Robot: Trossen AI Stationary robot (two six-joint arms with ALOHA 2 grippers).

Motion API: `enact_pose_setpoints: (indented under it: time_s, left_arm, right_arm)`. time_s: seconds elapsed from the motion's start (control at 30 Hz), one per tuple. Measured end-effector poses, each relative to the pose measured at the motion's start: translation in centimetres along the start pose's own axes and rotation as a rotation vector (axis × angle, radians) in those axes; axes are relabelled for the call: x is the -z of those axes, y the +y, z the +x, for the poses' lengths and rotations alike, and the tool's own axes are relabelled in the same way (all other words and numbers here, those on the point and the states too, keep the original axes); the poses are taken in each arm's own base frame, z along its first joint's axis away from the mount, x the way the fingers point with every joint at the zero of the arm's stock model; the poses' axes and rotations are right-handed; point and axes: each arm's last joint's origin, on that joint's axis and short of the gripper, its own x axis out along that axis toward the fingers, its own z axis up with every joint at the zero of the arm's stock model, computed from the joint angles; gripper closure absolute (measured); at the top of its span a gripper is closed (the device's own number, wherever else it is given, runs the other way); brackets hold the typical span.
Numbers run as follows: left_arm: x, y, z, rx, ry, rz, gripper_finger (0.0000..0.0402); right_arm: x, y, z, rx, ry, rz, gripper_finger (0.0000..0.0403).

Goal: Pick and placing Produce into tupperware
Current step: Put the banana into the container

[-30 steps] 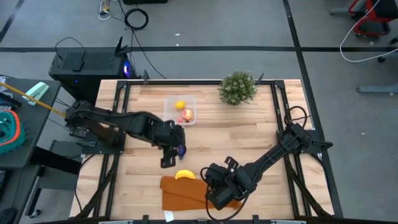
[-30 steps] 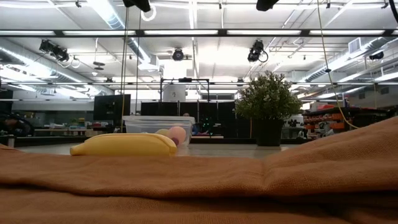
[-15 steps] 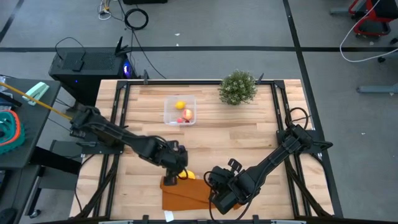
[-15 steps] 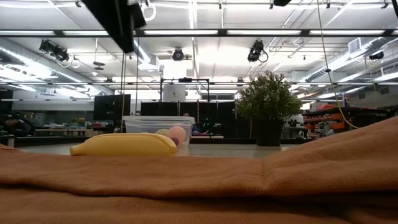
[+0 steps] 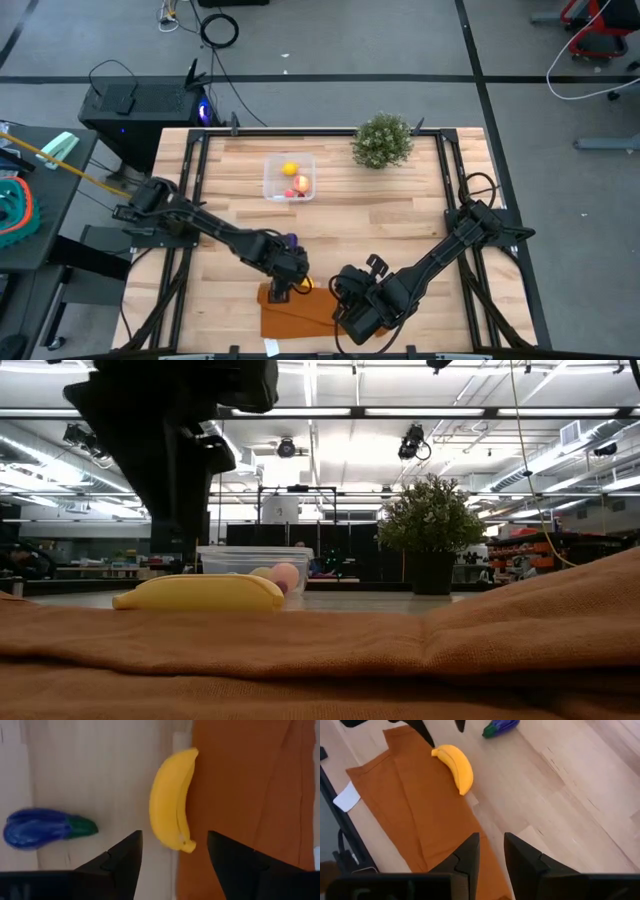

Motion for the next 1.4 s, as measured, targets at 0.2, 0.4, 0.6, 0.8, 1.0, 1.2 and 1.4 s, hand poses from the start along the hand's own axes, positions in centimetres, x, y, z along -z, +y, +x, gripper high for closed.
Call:
enact_pose_setpoints:
  time_s: [0.2, 0.4, 0.6, 0.8, 1.0, 1.2, 1.4]
  left_arm:
    - [-0.7, 0.6, 0.0, 0.008, -0.038, -0.035, 0.0156]
    - [-1.1, 0.6, 0.0, 0.033, -0.071, -0.046, 0.0151]
    - [-1.2, 0.6, 0.8, 0.047, -0.054, -0.049, 0.0153]
    - [-1.1, 0.5, 2.2, 0.067, -0.010, -0.047, 0.0154]
    - [-1.3, 0.8, 2.3, 0.077, -0.017, -0.054, 0.0156]
    - [-1.6, 1.2, 2.3, 0.090, -0.025, -0.037, 0.0157]
    - [-1.6, 1.3, 2.3, 0.089, -0.022, -0.035, 0.0152]
  right_arm:
    - [0.2, 0.0, -0.1, -0.002, 0.010, -0.003, 0.0308]
    - [0.7, 0.0, -0.3, 0.008, 0.035, 0.009, 0.0308]
    - [1.1, 0.1, -0.5, 0.003, 0.051, 0.013, 0.0308]
    - [1.9, 0.2, -1.1, 0.001, 0.034, 0.020, 0.0308]
    - [3.8, 0.4, -3.8, -0.030, -0.086, 0.037, 0.0308]
    - [5.7, 0.1, -5.7, -0.044, -0.122, 0.100, 0.0308]
    - [6.2, 0.0, -6.1, -0.045, -0.123, 0.129, 0.0308]
